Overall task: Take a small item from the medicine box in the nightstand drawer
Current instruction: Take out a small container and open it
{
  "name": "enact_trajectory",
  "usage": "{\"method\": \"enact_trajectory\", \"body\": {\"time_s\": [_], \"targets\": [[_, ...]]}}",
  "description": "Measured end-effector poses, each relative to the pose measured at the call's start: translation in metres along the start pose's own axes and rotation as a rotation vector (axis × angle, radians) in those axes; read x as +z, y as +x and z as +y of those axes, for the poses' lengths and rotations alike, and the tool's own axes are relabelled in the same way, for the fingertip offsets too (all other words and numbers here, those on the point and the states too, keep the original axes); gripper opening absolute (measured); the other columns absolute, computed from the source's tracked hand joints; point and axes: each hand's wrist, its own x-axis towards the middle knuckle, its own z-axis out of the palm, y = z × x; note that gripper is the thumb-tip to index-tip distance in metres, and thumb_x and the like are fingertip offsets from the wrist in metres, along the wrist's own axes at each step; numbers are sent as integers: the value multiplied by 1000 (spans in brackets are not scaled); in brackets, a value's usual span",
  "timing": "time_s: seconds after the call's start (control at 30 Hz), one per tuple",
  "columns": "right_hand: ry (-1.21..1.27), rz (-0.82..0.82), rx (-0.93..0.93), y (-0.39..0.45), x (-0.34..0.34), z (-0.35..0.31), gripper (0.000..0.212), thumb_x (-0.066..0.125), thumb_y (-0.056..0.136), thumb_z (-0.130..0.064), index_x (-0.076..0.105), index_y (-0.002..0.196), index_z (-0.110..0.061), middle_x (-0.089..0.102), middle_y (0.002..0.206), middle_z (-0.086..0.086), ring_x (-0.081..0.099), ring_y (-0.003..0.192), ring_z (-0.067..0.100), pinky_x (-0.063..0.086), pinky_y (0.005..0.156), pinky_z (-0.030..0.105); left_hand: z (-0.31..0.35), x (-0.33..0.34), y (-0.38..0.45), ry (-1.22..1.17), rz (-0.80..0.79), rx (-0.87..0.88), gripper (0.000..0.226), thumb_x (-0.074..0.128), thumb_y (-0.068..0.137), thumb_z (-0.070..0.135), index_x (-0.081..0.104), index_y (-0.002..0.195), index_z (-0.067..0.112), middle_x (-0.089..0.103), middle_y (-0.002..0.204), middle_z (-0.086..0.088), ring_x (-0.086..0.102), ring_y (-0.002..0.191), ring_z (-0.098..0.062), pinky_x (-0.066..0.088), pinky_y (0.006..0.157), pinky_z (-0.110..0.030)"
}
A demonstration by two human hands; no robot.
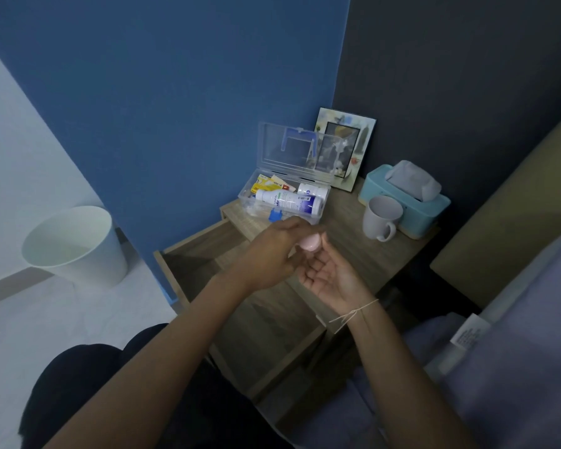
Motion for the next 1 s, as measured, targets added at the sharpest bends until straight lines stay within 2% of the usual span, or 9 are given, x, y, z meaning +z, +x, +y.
{"method": "enact_trajectory", "body": {"time_s": [0.07,0.17,0.23,0.3,0.4,0.5,0.6,0.83,1.0], "targets": [[15,18,17,1,-3,2,43,87,58,-40,78,88,-10,74,89,4,71,79,11,57,68,26,1,-2,2,15,6,-30,38,64,86,16,58,124,14,61,108,-6,58,98,-20,47,89,-33],[37,60,28,0,-5,6,34,78,68,-38,78,87,-9,72,88,5,71,76,12,57,64,26,0,-1,4,113,69,-101,36,66,83,39,63,108,13,65,101,-6,58,93,-20,50,82,-38],[29,66,18,-2,-6,7,30,72,74,-37,78,87,-11,75,89,5,71,78,12,57,65,26,1,1,3,86,75,-111,52,65,81,48,58,120,16,64,111,-2,58,100,-17,49,84,-31],[24,64,8,-4,-6,7,29,70,75,-36,78,88,-12,75,90,5,72,80,12,57,66,26,2,0,2,-12,28,-73,61,68,81,40,48,134,20,61,125,0,57,109,-13,47,91,-28],[40,63,14,-7,-5,5,28,69,75,-35,78,86,-11,73,87,4,70,76,11,57,66,25,1,0,4,2,-30,5,36,65,86,17,60,122,15,65,115,-3,59,104,-16,48,91,-33],[44,51,28,-9,-8,4,30,70,76,-35,77,91,-9,73,87,3,69,75,11,56,68,25,0,1,10,-27,-11,-69,26,66,85,29,65,107,15,62,99,0,58,89,-14,48,80,-28],[79,30,19,-7,-14,5,31,73,74,-31,77,94,-9,74,90,4,69,77,11,56,68,26,0,10,14,-43,50,-129,27,64,85,39,63,95,14,60,90,0,58,76,-13,48,72,-26],[75,36,24,-5,-22,7,26,65,80,-24,74,101,-12,72,88,5,67,78,12,56,68,25,2,32,18,107,229,-257,41,56,87,47,59,83,6,54,81,-5,51,69,-18,40,63,-27],[16,63,10,-4,-26,6,35,64,81,-21,65,115,-13,69,98,9,63,90,17,56,74,28,-1,41,22,171,218,-362,45,54,88,48,61,85,4,63,83,-13,60,73,-24,39,60,-29]]}}
